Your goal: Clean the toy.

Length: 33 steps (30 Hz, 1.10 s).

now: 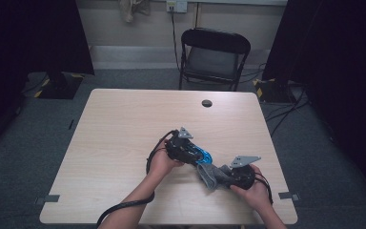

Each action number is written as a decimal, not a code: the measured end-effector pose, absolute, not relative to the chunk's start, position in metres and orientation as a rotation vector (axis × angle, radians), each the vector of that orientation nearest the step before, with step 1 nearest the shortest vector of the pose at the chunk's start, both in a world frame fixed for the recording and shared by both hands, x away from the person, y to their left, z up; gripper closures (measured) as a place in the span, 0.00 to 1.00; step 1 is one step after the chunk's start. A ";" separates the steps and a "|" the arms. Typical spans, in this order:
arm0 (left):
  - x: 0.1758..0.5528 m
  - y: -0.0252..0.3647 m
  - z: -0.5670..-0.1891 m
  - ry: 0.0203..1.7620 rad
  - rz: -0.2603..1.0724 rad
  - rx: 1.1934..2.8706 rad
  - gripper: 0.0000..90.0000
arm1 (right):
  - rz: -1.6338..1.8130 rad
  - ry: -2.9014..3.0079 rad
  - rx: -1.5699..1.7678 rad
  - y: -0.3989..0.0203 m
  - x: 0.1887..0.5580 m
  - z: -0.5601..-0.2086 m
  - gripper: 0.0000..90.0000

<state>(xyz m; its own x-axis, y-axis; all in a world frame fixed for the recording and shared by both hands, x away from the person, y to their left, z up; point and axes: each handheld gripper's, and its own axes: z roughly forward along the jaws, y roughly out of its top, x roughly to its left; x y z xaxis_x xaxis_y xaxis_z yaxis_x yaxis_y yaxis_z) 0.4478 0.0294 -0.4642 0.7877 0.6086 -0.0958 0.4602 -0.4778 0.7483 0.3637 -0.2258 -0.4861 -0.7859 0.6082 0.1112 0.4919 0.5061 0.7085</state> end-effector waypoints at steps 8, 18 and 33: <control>0.453 0.022 -0.468 0.763 0.235 2.188 0.21 | 1.136 2.591 0.955 -0.225 0.364 -0.486 0.77; 0.448 0.017 -0.474 0.658 0.338 2.268 0.18 | 1.106 2.591 0.947 -0.222 0.364 -0.484 0.77; 0.446 0.016 -0.475 0.660 0.353 2.263 0.17 | 1.065 2.555 0.979 -0.221 0.364 -0.482 0.78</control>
